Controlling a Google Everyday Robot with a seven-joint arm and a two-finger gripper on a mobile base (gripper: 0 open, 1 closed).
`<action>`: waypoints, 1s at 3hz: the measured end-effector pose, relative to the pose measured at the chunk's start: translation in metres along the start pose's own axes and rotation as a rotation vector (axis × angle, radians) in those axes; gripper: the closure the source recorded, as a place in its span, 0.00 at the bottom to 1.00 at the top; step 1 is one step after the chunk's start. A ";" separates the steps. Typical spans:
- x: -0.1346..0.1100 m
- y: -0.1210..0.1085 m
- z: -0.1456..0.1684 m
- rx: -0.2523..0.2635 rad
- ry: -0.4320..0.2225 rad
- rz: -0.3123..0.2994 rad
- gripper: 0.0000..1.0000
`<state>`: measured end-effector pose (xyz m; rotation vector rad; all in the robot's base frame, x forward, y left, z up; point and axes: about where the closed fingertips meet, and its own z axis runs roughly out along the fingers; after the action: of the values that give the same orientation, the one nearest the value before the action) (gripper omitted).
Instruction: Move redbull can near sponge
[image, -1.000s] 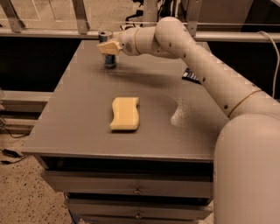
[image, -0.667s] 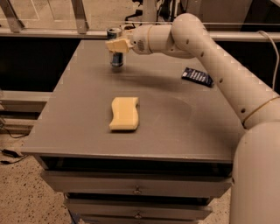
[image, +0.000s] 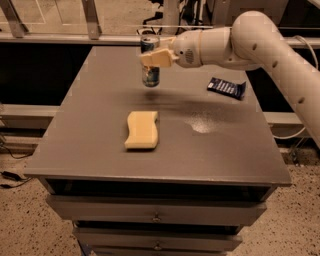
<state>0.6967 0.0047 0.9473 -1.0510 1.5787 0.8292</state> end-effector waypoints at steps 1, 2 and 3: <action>0.019 0.024 -0.034 -0.009 0.056 0.014 1.00; 0.040 0.039 -0.064 0.001 0.107 0.036 1.00; 0.053 0.054 -0.084 -0.006 0.132 0.049 1.00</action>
Offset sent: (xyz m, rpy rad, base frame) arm -0.1018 -0.0997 -0.0411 -0.1385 0.1245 -0.0548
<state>0.6101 -0.0620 0.9162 -1.0939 1.7201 0.8121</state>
